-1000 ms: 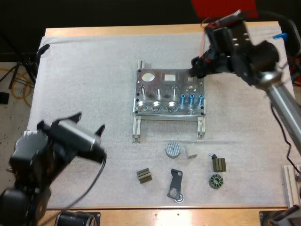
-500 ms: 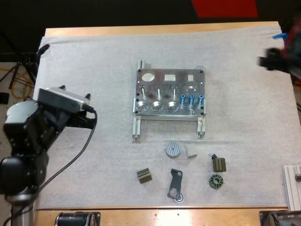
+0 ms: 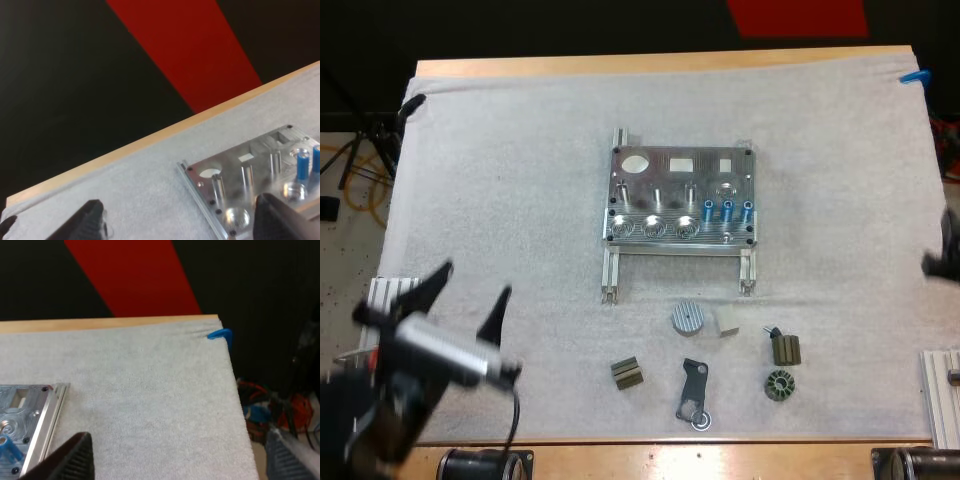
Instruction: Load cells from left to right
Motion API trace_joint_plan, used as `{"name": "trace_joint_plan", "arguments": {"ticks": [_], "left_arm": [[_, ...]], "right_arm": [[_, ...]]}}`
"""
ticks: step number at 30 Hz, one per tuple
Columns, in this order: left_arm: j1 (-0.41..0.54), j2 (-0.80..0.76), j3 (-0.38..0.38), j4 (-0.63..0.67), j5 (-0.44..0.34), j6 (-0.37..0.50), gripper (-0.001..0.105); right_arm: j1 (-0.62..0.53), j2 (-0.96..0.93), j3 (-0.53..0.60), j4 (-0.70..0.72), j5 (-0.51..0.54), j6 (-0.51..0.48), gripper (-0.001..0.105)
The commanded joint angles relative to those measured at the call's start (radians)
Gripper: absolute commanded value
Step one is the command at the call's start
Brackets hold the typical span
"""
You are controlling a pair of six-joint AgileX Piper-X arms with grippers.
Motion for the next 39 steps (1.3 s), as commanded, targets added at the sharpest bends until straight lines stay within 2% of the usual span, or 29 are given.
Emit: {"name": "trace_joint_plan", "arguments": {"ticks": [1,7,14,17,19,24,29,32,35,39], "left_arm": [[-0.004,-0.053,0.025,0.035,-0.005,-0.002,0.061],[-0.004,-0.269,0.079,0.18,-0.005,-0.002,0.061],[-0.004,-0.454,0.081,0.292,-0.005,-0.01,0.061],[0.0,-0.45,0.071,0.362,-0.005,-0.034,0.061],[-0.001,-0.451,0.077,0.369,-0.005,-0.035,0.061],[-0.001,-0.451,0.139,0.282,-0.018,-0.036,0.061],[-0.001,-0.45,0.294,0.096,-0.044,-0.053,0.061],[-0.001,-0.448,0.357,0.073,-0.044,-0.099,0.061],[-0.001,-0.448,0.387,0.088,-0.044,-0.119,0.061],[-0.001,-0.448,0.387,0.087,-0.044,-0.119,0.061]], "right_arm": [[0.001,-0.063,0.028,-0.003,-0.004,-0.006,0.068],[0.001,-0.341,0.138,0.023,-0.004,0.05,0.068],[0.001,-0.63,0.229,0.083,-0.002,0.073,0.068],[-0.001,-0.618,0.209,0.168,0.022,0.076,0.068],[-0.001,-0.621,0.218,0.166,0.016,0.078,0.068],[0.001,-0.626,0.237,0.143,-0.011,0.064,0.068],[0.001,-0.629,0.286,0.153,-0.033,0.043,0.068],[0.001,-0.629,0.334,0.153,-0.064,0.037,0.068],[0.001,-0.629,0.377,0.166,-0.1,0.037,0.068],[0.001,-0.629,0.423,0.179,-0.109,0.037,0.068]]}}
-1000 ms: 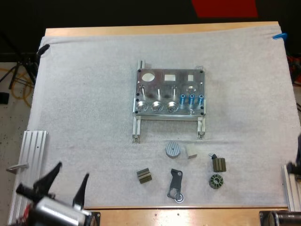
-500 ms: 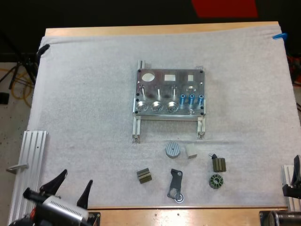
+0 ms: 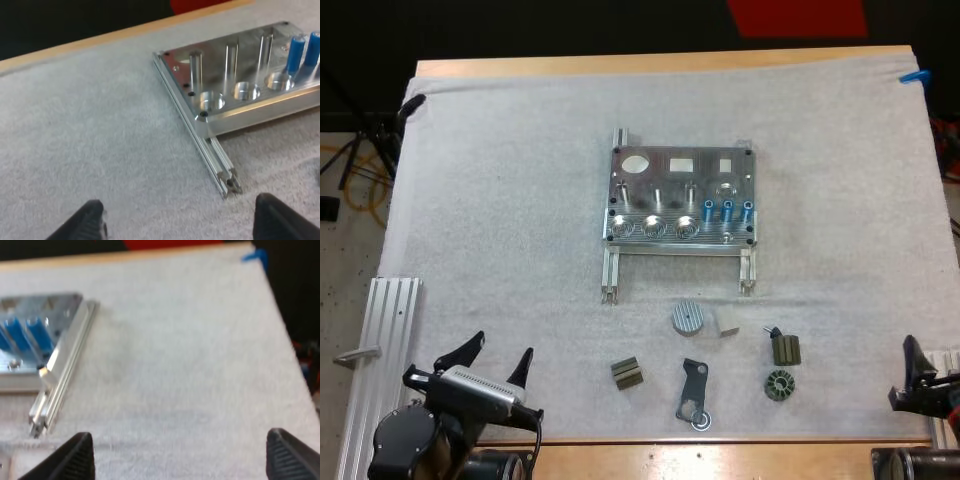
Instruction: Load cells from left to right
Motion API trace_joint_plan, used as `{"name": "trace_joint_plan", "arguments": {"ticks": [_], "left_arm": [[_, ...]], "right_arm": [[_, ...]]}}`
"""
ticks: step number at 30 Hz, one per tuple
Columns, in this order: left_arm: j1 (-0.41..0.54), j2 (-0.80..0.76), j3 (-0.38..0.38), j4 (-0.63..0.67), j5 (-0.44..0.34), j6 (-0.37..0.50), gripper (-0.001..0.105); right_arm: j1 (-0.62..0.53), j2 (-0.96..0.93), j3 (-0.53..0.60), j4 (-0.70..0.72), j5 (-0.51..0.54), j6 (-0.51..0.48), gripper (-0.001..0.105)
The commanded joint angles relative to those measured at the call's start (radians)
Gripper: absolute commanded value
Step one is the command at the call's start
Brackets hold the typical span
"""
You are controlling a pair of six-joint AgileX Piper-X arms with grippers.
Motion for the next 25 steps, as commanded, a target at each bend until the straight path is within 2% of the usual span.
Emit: {"name": "trace_joint_plan", "arguments": {"ticks": [1,25], "left_arm": [[-0.001,-0.136,-0.004,-0.014,-0.01,-0.013,0.061],[0.028,-0.14,-0.004,-0.014,-0.01,-0.013,0.061]], "right_arm": [[0.001,-0.04,0.002,-0.017,-0.013,-0.015,0.068],[0.001,-0.038,0.008,-0.033,-0.012,-0.012,0.068]]}}
